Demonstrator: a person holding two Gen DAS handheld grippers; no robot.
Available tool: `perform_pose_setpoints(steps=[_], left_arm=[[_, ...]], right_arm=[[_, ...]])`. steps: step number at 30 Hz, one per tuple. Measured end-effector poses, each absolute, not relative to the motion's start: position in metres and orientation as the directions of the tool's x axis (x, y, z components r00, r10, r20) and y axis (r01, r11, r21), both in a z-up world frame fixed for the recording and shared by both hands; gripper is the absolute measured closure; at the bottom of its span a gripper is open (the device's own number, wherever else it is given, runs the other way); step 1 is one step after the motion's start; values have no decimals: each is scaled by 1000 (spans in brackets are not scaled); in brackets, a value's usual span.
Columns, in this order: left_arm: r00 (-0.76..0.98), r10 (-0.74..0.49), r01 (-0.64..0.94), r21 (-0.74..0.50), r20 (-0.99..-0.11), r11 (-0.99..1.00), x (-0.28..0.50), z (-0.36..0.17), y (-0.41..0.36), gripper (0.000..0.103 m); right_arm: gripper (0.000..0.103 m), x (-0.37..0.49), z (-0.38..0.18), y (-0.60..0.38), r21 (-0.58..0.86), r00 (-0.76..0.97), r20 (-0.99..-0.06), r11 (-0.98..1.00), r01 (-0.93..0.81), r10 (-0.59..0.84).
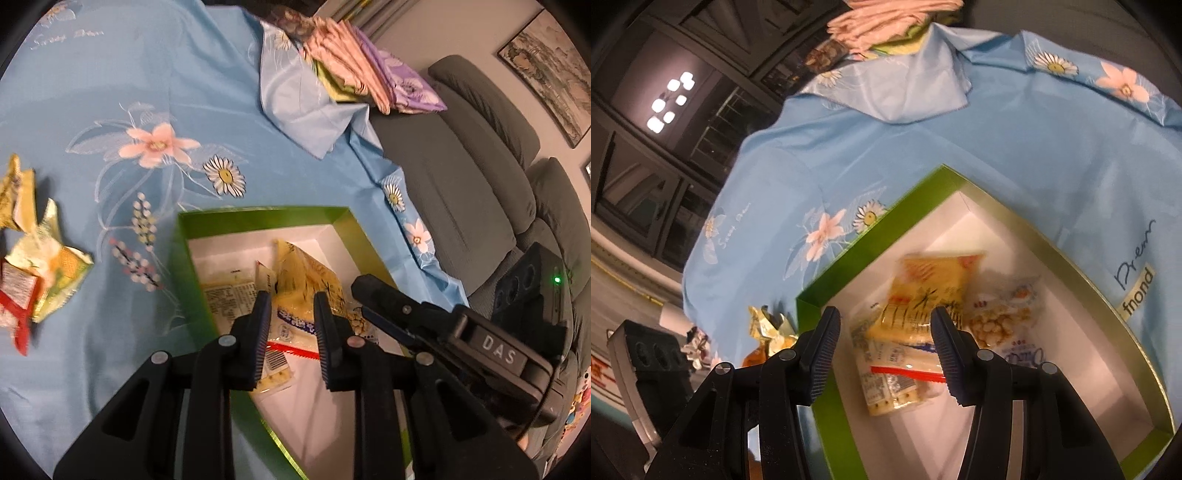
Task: Organize snacks
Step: 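Open the right gripper to release the yellow bag in the box, then move the right gripper to the pile and grasp the red-and-white packet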
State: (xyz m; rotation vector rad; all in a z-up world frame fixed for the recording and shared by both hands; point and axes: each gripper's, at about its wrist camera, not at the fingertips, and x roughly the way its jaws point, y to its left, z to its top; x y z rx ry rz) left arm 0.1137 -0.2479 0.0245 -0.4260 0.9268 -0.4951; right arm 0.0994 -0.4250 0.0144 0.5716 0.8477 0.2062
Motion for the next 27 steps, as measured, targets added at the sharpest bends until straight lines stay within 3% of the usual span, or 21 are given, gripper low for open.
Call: perform_pose_setpoints(steps=[5, 12, 17, 20, 24, 27], left_arm=[[551, -549, 200, -539, -628, 818, 104, 34, -221, 78], [612, -489, 107, -548, -621, 829, 94, 35, -169, 67], [641, -421, 35, -523, -642, 851, 79, 30, -132, 49], [653, -381, -12, -512, -655, 859, 69, 27, -105, 40], [681, -306, -95, -495, -665, 864, 55, 20, -63, 26], [679, -261, -153, -480, -687, 864, 49, 12, -37, 26]], right_arm=[[49, 99, 22, -412, 543, 663, -630, 840, 5, 404], [46, 100, 31, -389, 517, 668, -619, 855, -50, 413], [38, 100, 35, -368, 505, 666, -606, 857, -103, 436], [27, 99, 37, -353, 496, 662, -597, 857, -139, 453], [24, 98, 39, -327, 493, 642, -587, 847, -200, 493], [16, 100, 36, -308, 500, 616, -584, 832, -240, 529]])
